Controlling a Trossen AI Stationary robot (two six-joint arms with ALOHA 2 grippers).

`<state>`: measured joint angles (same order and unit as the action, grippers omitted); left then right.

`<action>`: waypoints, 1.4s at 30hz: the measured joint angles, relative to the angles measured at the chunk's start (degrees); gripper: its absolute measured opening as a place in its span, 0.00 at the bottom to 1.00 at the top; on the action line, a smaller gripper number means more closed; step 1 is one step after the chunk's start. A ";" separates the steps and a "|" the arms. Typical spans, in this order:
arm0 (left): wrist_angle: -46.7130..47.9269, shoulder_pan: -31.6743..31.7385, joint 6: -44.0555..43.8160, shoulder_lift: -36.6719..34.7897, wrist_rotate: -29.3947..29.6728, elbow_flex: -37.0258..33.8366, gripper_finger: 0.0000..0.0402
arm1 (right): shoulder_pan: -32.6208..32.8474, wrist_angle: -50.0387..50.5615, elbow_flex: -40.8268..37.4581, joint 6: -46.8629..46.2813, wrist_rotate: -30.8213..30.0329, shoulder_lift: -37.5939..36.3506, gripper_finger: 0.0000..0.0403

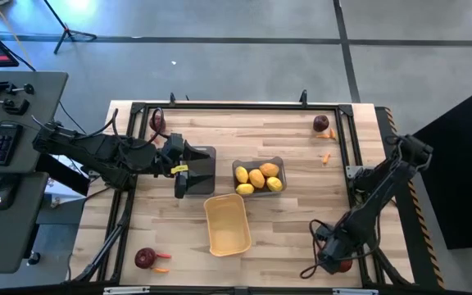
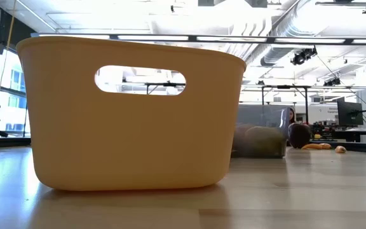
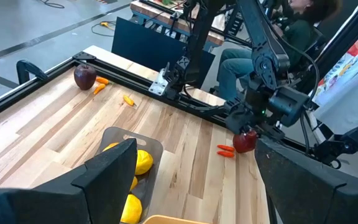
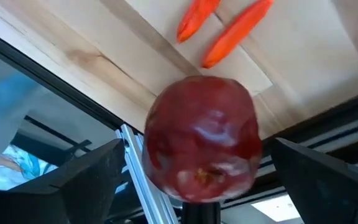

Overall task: Sort produce into baskets
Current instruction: Put the apple into the yellow bin

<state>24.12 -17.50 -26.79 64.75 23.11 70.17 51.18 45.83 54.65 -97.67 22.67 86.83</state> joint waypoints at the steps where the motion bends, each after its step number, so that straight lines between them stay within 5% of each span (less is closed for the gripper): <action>1: 0.00 0.00 0.01 0.00 0.00 0.00 0.78 | -0.02 -0.40 0.00 0.01 -0.06 0.40 0.98; 16: 0.00 0.02 -0.13 0.00 0.01 0.00 0.78 | 0.35 -1.60 0.00 2.64 4.28 7.86 0.97; 25: 0.00 0.02 0.03 0.00 0.00 0.00 0.78 | 0.31 -1.30 1.36 4.72 7.19 6.99 0.72; 36: 0.22 -0.10 1.37 -1.77 -1.56 -0.04 0.78 | -8.53 0.96 9.87 14.58 -23.04 -3.38 0.72; 42: 0.13 -0.94 -1.09 -3.74 -3.26 -0.04 0.78 | -19.64 -14.86 9.90 35.55 -24.68 -1.59 0.73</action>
<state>24.25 -18.44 -27.87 61.01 19.86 70.13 31.54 30.98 64.55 -62.12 -2.02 85.24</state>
